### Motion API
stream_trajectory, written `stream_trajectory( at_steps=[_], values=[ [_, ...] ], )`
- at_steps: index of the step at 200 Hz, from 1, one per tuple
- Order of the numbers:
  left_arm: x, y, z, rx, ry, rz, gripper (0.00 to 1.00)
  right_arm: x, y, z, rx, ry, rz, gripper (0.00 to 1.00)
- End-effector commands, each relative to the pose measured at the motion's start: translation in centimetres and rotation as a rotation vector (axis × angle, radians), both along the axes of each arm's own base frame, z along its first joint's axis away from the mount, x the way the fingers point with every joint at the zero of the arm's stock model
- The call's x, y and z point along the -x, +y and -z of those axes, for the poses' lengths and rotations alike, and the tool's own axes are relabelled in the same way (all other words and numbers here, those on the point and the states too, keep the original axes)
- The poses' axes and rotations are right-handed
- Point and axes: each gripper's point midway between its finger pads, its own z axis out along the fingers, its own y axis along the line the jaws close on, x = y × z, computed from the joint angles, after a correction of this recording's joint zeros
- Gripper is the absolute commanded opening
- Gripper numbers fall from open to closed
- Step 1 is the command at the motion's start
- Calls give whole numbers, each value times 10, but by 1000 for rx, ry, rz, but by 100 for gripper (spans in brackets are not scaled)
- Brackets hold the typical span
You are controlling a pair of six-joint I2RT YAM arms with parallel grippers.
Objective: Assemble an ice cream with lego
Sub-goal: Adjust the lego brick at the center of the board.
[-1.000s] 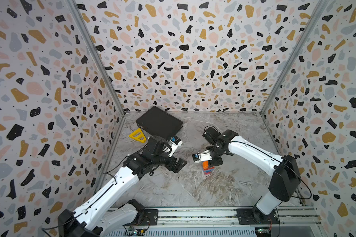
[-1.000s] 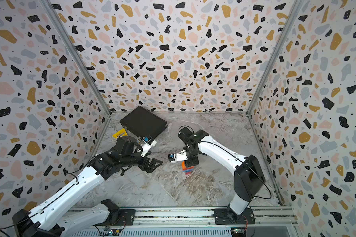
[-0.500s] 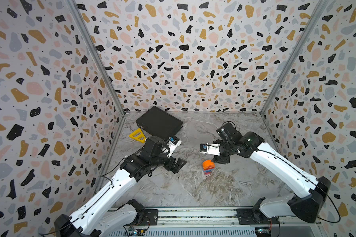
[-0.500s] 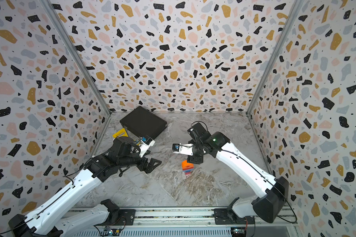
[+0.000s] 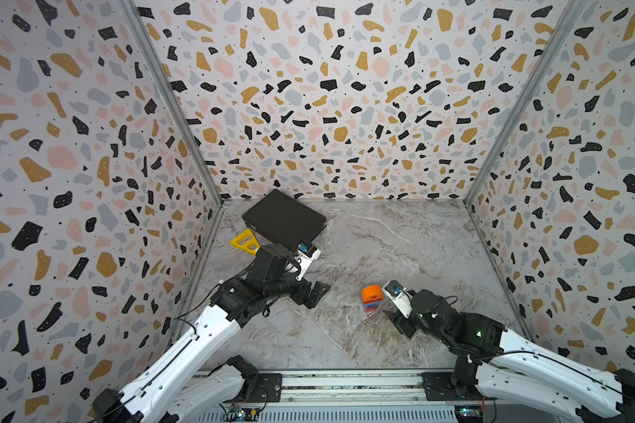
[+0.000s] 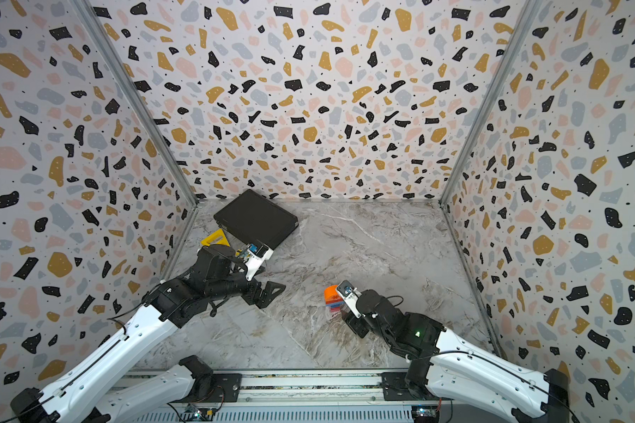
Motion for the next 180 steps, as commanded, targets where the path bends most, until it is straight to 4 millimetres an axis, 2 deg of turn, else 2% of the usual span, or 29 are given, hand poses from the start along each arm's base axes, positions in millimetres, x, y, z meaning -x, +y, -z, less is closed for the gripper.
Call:
stream_trajectory(
  at_steps=[1, 39, 60, 89, 122, 151, 180],
  values=[
    [-6, 2, -5, 7, -49, -14, 100, -14, 12, -4, -218, -46, 172, 63],
    [-7, 4, -7, 8, -66, -23, 99, -8, 24, 38, -337, -74, 207, 69],
    [-7, 4, -7, 12, -71, -24, 100, -5, 29, 61, -279, -74, 185, 70],
    [-7, 6, -7, 6, -76, -31, 100, -2, 43, 83, -242, -74, 147, 70],
    [-8, 8, -5, -3, -82, -41, 100, -10, 50, 102, -261, -107, 180, 71],
    [-8, 8, -6, 4, -84, -37, 100, -19, 45, 119, -301, -132, 270, 70],
    [-7, 6, -7, 11, -80, -26, 100, -24, 30, 130, -321, -168, 333, 71]
  ],
)
